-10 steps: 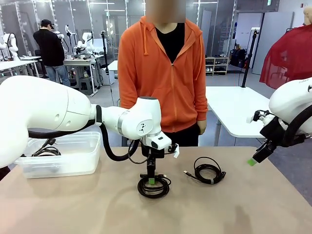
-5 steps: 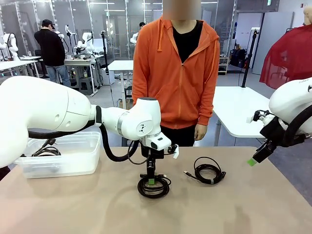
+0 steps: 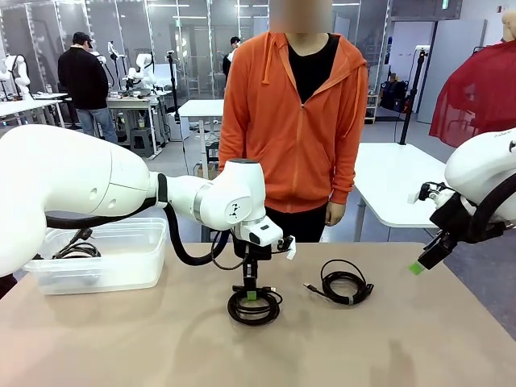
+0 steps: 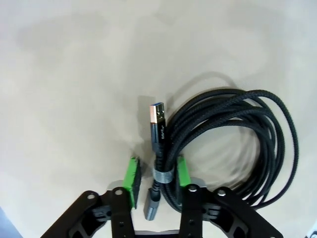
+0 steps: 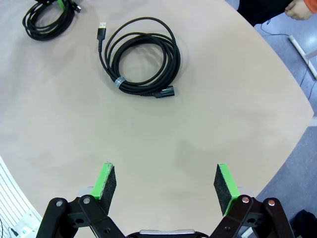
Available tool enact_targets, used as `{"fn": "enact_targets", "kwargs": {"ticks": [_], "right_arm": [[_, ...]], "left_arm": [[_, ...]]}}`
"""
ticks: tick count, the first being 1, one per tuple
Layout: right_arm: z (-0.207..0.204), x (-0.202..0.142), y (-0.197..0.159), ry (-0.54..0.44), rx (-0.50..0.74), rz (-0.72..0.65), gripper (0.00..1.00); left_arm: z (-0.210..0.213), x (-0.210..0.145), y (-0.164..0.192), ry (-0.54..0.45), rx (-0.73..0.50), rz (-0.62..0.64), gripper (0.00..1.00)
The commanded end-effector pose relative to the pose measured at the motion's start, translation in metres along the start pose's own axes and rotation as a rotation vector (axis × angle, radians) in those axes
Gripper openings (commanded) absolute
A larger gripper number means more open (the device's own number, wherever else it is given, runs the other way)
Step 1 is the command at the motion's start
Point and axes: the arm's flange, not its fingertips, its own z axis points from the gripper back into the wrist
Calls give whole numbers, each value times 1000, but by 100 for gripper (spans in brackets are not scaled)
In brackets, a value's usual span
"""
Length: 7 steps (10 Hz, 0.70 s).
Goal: Organize and store the cables.
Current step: Place the USB Extension Cable into the Organizing box.
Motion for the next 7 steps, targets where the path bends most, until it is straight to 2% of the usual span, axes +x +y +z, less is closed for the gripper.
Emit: {"fn": "enact_targets", "kwargs": {"ticks": [1, 2, 7], "right_arm": [[0, 3, -2, 15, -2, -12, 100], [0, 3, -2, 15, -2, -12, 100], [0, 3, -2, 15, -2, -12, 100]], "left_arm": [[-4, -3, -7, -30, -25, -22, 17], [-4, -3, -6, -32, -28, -24, 0], [-6, -7, -8, -31, -36, -25, 0]]}}
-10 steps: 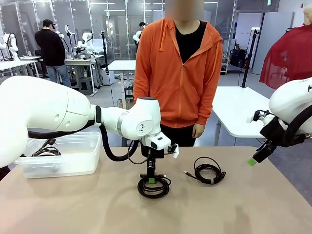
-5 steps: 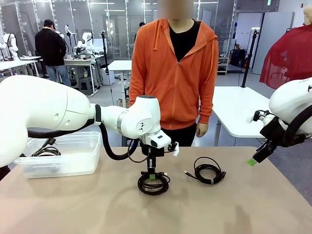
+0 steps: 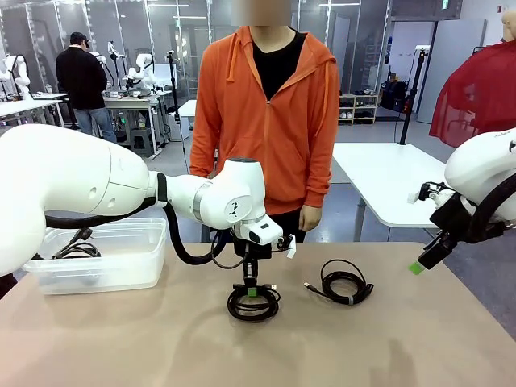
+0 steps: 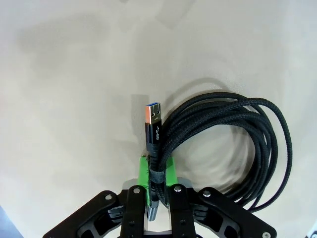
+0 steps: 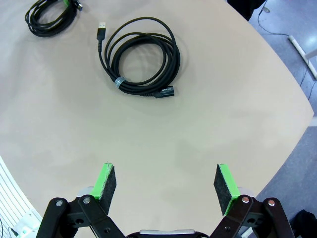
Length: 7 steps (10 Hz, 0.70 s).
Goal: Organize and store the cables.
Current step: Place the USB Extension Cable into the Organizing box.
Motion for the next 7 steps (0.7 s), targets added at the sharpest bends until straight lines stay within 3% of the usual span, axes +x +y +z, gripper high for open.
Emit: {"fn": "enact_targets", "kwargs": {"ticks": [1, 2, 5, 7], "right_arm": [[0, 3, -2, 15, -2, -12, 100], [0, 3, -2, 15, -2, -12, 100], [0, 3, -2, 15, -2, -12, 100], [0, 3, -2, 15, -2, -12, 100]], "left_arm": [[-1, -6, -9, -29, -49, -26, 0], [17, -5, -10, -33, -86, -64, 9], [86, -1, -23, -19, -102, -25, 9], [129, 1, -37, -13, -61, -63, 9]]}}
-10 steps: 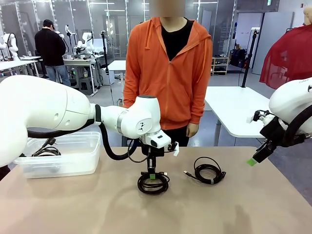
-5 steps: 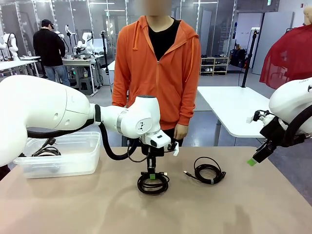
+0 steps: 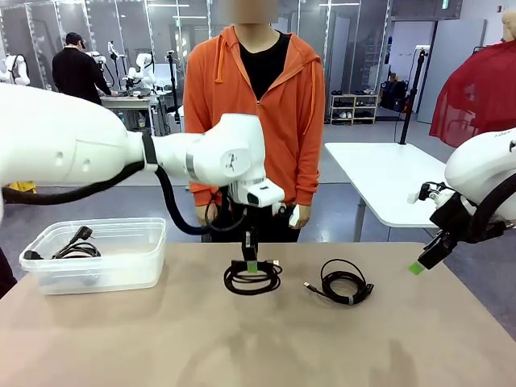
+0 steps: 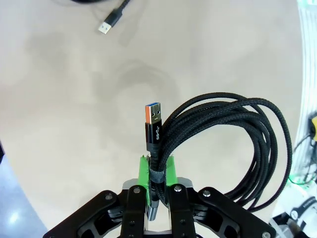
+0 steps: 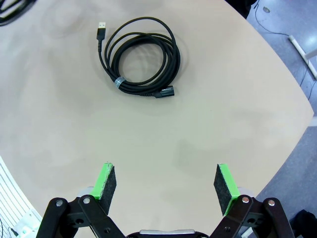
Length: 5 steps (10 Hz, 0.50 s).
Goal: Organize and store the cables.
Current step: Place the USB Extension Cable into the Organizing box.
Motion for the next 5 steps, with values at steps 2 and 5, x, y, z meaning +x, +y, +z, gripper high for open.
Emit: {"fn": "enact_targets", "kwargs": {"ticks": [2, 5], "right_arm": [[0, 3, -2, 15, -2, -12, 100], [0, 3, -2, 15, -2, -12, 100]], "left_arm": [[38, -17, -18, 22, 30, -39, 9], [85, -67, -41, 90, 100, -104, 9]]}}
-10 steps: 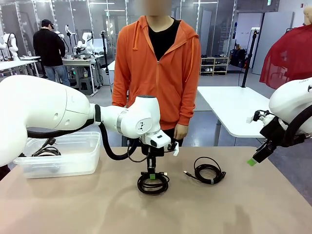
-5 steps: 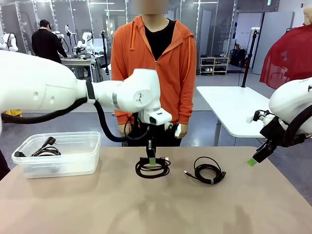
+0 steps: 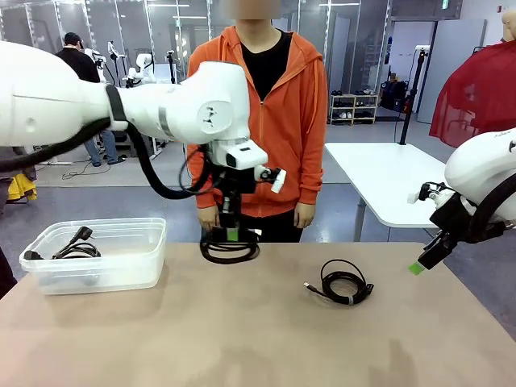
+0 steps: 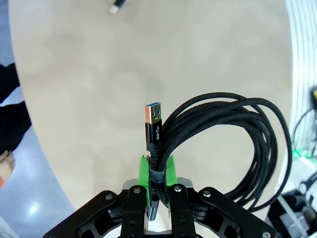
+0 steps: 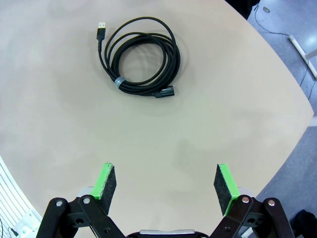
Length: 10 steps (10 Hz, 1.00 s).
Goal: Organize and store the cables.
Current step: Place the USB Extension Cable into the Organizing box.
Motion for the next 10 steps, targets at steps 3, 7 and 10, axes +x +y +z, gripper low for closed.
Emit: {"fn": "enact_targets", "kwargs": {"ticks": [3, 7, 10], "right_arm": [[0, 3, -1, 15, -2, -12, 100], [0, 3, -1, 15, -2, -12, 100], [0, 3, -1, 15, -2, -12, 100]], "left_arm": [[34, -103, -42, 43, 102, -98, 9], [52, -124, -30, 90, 102, -52, 9], [52, -124, -30, 90, 102, -52, 9]]}}
